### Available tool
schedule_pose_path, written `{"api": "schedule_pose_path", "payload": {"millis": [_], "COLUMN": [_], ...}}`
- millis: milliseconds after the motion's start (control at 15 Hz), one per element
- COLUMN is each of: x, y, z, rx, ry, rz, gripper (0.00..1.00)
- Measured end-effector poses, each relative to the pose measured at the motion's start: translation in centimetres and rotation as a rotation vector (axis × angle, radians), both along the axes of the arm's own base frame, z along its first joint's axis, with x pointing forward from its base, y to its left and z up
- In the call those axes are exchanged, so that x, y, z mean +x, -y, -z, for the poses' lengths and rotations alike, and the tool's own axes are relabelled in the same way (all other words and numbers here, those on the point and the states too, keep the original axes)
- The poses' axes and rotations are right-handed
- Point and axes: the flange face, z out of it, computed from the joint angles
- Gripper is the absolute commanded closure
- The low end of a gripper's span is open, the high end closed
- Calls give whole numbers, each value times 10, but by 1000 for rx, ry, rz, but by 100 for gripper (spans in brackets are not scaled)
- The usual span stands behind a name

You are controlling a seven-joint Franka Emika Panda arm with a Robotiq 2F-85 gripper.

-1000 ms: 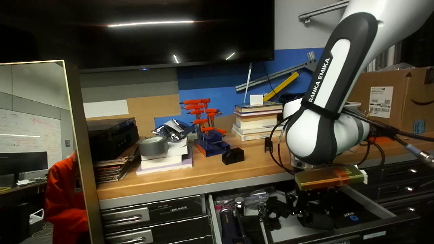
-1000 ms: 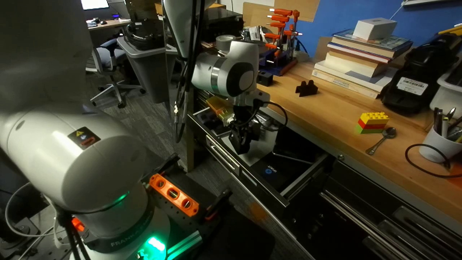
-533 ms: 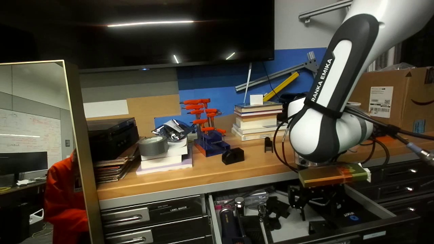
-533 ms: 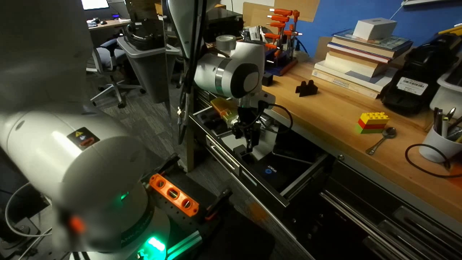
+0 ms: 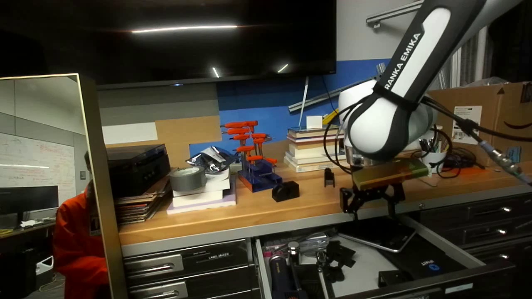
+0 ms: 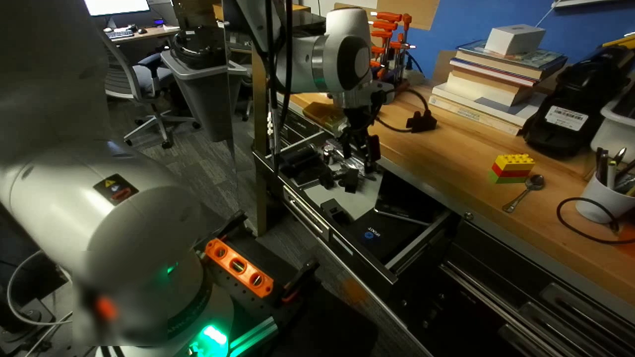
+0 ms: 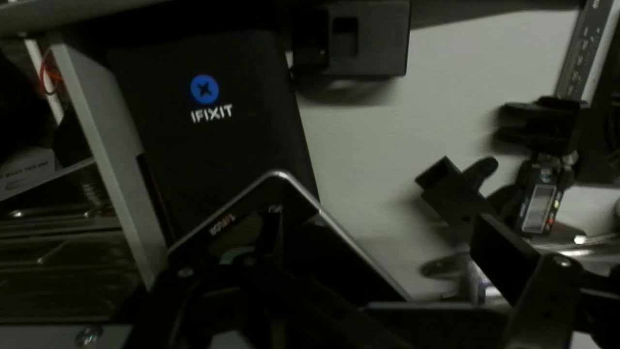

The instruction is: Pick up the black objects from the counter and put them in the open drawer and close it

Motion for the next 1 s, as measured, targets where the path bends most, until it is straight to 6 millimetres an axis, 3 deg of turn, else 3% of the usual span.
{"api": "schedule_pose_path", "payload": {"millis": [267, 533, 733, 1000], "x": [37, 75, 106, 146], "y": [0, 9, 17, 29], "z": [-59, -93, -98, -84], "rx": [-26, -38, -49, -51], "ry": [86, 166, 195, 203], "rz": [-7, 10, 21, 56], "gripper": [0, 0, 0, 0]}}
